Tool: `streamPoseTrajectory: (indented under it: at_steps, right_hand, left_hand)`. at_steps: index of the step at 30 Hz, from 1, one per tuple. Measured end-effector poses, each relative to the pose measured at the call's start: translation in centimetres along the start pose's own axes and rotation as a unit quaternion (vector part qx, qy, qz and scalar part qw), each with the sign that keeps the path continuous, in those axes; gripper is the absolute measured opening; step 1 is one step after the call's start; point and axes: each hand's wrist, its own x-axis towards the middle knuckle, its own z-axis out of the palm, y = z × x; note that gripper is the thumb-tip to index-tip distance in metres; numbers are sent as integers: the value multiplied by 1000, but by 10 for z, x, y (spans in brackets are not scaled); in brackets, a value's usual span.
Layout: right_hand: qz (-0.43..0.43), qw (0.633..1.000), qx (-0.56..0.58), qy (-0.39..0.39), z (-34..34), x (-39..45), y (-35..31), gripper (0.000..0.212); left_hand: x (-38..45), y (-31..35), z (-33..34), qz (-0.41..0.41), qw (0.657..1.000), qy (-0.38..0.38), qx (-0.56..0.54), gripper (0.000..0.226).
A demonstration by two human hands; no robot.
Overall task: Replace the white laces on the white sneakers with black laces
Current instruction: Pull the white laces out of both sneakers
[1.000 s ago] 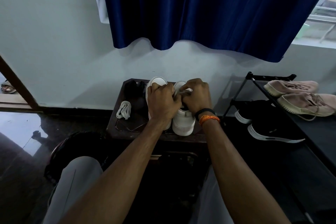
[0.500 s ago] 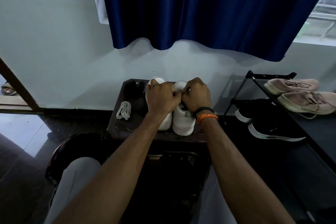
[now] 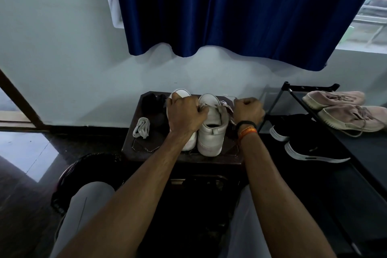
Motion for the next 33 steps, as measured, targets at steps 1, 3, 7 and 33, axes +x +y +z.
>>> streamPoseTrajectory:
  at_steps: [1,3,7,33]
  right_hand:
    - [15,1000,-3,7,-3,0,2,12]
    - [25,1000,-11,11,-8,-2,5,15]
    - [-19,999,-23,-15,-10,-12,10,25]
    - [-182,973,-133,-43,-10,-37,6,16]
  left_hand:
    - [0,0,-1,1,1000,-4,-5,25]
    - [1,0,-3,12,1000,-17,-15,19]
    - [7,4,-7,79,994,-74,-16,31]
    - [70,15,-16,-79,992,-99,3,10]
